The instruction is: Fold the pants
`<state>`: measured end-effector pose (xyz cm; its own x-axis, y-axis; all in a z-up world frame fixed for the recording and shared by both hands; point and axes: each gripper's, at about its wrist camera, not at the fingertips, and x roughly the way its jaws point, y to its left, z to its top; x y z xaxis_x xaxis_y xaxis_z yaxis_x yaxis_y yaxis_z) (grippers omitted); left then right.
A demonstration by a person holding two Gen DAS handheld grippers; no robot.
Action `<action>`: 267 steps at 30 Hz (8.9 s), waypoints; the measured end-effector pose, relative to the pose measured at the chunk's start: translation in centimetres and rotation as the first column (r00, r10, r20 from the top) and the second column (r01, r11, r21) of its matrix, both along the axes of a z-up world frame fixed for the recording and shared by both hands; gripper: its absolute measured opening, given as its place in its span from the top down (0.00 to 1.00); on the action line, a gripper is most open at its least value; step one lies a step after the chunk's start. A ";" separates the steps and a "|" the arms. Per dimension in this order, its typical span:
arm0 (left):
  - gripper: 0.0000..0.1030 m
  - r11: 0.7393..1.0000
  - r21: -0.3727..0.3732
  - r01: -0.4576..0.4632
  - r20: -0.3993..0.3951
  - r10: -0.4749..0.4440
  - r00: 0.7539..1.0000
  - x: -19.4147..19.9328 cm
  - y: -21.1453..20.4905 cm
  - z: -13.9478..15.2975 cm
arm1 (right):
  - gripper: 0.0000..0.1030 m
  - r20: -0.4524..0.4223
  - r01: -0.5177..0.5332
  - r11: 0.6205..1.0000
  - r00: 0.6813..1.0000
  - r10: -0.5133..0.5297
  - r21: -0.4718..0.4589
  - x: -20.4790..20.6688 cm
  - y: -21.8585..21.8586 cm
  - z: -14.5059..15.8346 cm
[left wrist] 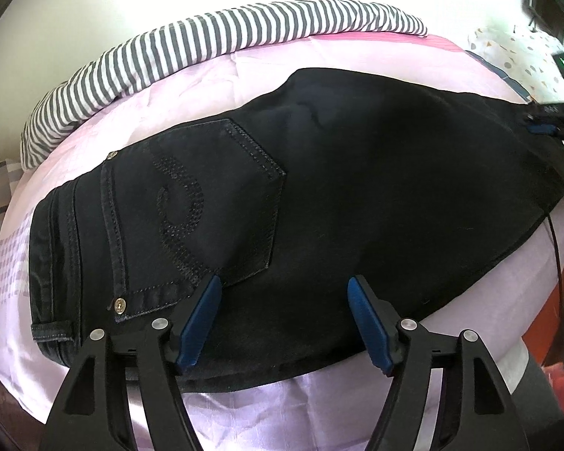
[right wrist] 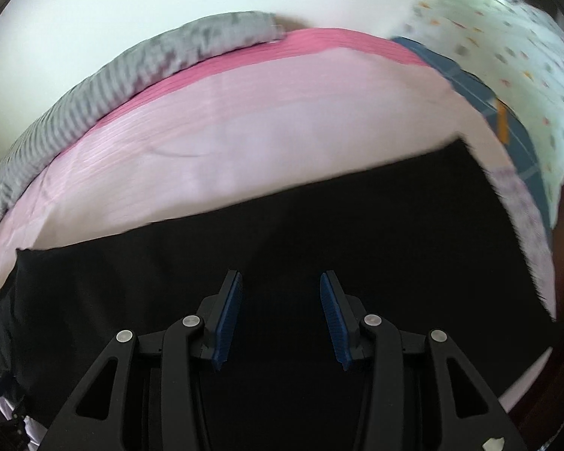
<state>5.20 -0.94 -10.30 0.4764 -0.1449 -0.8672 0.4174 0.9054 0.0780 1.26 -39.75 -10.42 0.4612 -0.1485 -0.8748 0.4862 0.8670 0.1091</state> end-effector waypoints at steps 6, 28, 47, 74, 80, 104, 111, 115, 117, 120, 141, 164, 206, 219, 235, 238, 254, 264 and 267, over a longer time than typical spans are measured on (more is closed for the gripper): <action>0.31 1.000 -0.002 -0.009 0.004 0.009 1.000 -0.1 -0.3 0.7 | 0.60 -0.001 0.092 0.996 0.996 -0.092 -0.009 -4.5 -5.1 0.8; 0.31 0.971 -0.110 0.210 0.061 -0.204 0.977 -0.4 -12.1 3.5 | 0.59 0.237 0.201 0.890 0.919 -0.316 0.408 -18.6 -11.6 -1.6; 0.31 0.944 -0.104 0.313 0.024 -0.312 0.950 -0.8 -18.3 1.7 | 0.91 0.331 0.218 0.785 0.818 -0.471 0.580 -18.1 -15.8 -3.2; 0.31 0.938 -0.338 -0.081 -0.032 0.075 0.997 2.8 1.3 3.5 | 0.91 0.392 -0.413 0.718 0.896 0.209 0.561 2.6 14.9 4.4; 0.31 0.916 -0.376 -0.138 -0.064 0.122 0.990 2.5 4.3 2.9 | 0.91 0.226 -0.389 0.731 0.921 0.317 0.560 3.3 18.8 -0.7; 0.31 0.746 -0.644 -0.170 -0.429 -0.168 0.888 7.2 -3.9 1.9 | 0.91 0.263 -0.583 0.763 0.810 0.524 0.279 0.0 20.6 3.0; 0.37 0.744 -0.647 -0.168 -0.469 -0.215 0.856 7.9 -7.0 0.8 | 0.88 0.282 -0.614 0.740 0.787 0.549 0.275 -0.3 20.4 2.8; 0.86 0.769 -0.627 -0.124 -0.415 -0.196 0.888 7.7 -7.9 1.3 | 0.58 0.292 -0.616 0.732 0.786 0.546 0.290 -0.8 20.3 2.7; 0.94 0.782 -0.612 -0.118 -0.403 -0.180 0.897 7.5 -7.8 1.1 | 0.46 0.295 -0.601 0.748 0.796 0.528 0.284 -1.2 20.0 3.1; 0.96 0.788 -0.609 -0.096 -0.370 -0.175 0.912 7.1 -7.5 1.3 | 0.42 0.314 -0.577 0.757 0.812 0.492 0.307 -2.7 18.9 3.5; 0.97 0.883 -0.462 -0.083 -0.287 -0.061 0.956 4.9 -4.0 1.4 | 0.34 0.251 -0.389 0.814 0.918 0.306 0.431 -7.6 13.1 1.5; 0.60 0.932 -0.333 0.143 -0.018 -0.158 0.987 5.5 -10.0 4.8 | 0.52 0.128 -0.357 0.932 0.923 0.363 -0.067 2.3 12.1 3.9; 0.43 0.562 -0.654 -0.507 -0.318 0.403 0.858 -0.1 22.9 2.0 | 0.31 0.118 -0.408 0.890 0.913 0.391 0.205 -0.3 22.1 2.3; 0.43 0.293 -0.690 -0.662 -0.538 0.404 0.740 -0.2 27.2 -2.7 | 0.28 0.140 -0.354 0.905 0.934 0.329 0.236 0.2 22.1 3.0; 0.69 0.294 -0.698 -0.653 -0.496 0.460 0.737 0.8 26.6 -4.2 | 0.28 0.144 -0.339 0.921 0.938 0.315 0.190 0.0 22.4 4.1; 0.73 0.290 -0.697 -0.656 -0.492 0.471 0.732 0.7 26.5 -3.7 | 0.28 0.143 -0.327 0.924 0.942 0.303 0.199 -0.1 22.4 3.9; 0.77 0.658 -0.677 -0.330 -0.125 0.339 0.933 6.0 11.2 12.8 | 0.28 0.266 -0.218 0.937 0.953 0.145 0.272 -3.6 15.7 4.9; 0.77 0.802 -0.595 -0.053 -0.037 0.038 0.999 6.9 -7.8 15.2 | 0.28 0.316 -0.124 0.943 0.949 0.022 0.308 -6.6 8.9 4.7; 0.77 0.827 -0.562 -0.002 -0.070 -0.045 0.997 6.6 -13.1 13.4 | 0.28 0.315 -0.093 0.941 0.949 -0.015 0.325 -7.4 6.8 4.0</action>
<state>11.84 -14.06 3.15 0.4027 -0.6276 -0.6663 0.4207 0.7734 -0.4743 -6.13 -32.91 -6.40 0.7153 0.1484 -0.6829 0.3481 0.7717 0.5323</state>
